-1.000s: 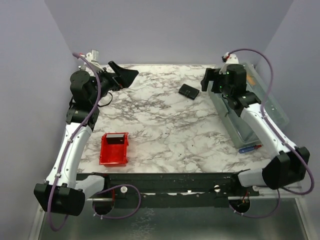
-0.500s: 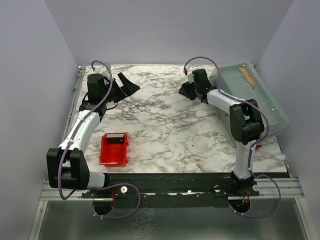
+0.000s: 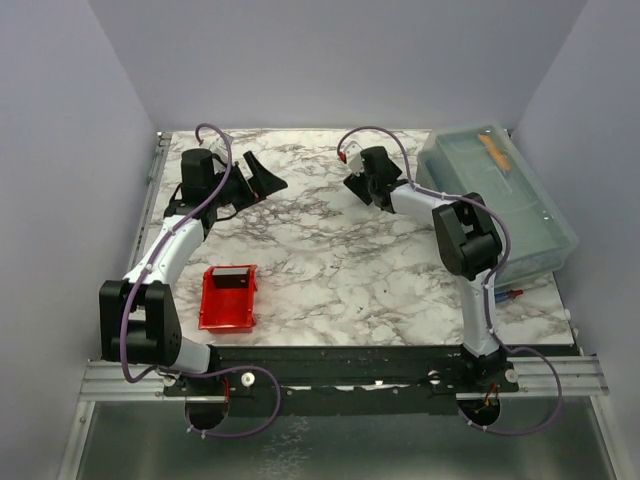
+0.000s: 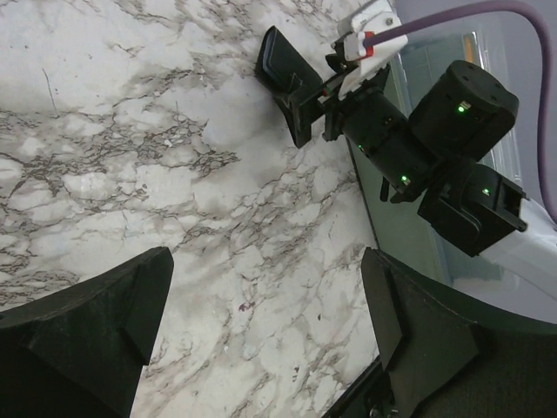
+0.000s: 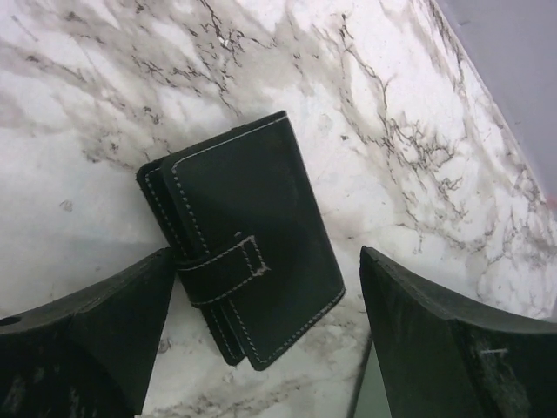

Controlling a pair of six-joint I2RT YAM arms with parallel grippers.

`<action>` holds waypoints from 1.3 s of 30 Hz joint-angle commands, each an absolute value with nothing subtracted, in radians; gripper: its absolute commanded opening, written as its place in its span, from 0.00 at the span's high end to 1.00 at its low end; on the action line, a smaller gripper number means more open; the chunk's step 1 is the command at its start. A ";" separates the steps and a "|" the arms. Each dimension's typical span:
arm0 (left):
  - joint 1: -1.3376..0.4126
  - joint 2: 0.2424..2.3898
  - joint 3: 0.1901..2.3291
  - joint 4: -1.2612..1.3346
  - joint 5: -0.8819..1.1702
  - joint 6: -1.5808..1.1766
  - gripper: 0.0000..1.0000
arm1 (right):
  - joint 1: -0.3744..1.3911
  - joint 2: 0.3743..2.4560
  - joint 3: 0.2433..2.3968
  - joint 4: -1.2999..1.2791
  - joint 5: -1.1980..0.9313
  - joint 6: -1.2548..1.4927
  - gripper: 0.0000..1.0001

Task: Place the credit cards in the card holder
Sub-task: Turn over the card holder at the center of the board.

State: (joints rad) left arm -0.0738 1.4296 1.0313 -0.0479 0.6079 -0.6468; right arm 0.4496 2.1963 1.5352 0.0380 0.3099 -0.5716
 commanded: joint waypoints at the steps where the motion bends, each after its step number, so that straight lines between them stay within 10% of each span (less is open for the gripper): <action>1: -0.074 1.445 1.018 -0.040 0.663 -0.659 0.03 | 0.445 2.280 1.570 0.078 0.366 -0.517 0.19; 16: -0.079 1.540 1.009 -0.009 0.781 -0.758 0.07 | 0.447 2.216 1.582 -0.172 0.019 0.012 0.92; 39: -0.181 1.677 1.028 -0.005 0.888 -0.780 0.13 | 0.538 1.607 0.964 -0.114 -0.542 0.650 0.83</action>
State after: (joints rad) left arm -0.1726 1.6661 1.0183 -0.0166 0.8482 -0.7830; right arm 0.5430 1.6390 1.0321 -0.2146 -0.3431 0.5079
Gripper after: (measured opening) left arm 0.877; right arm 0.142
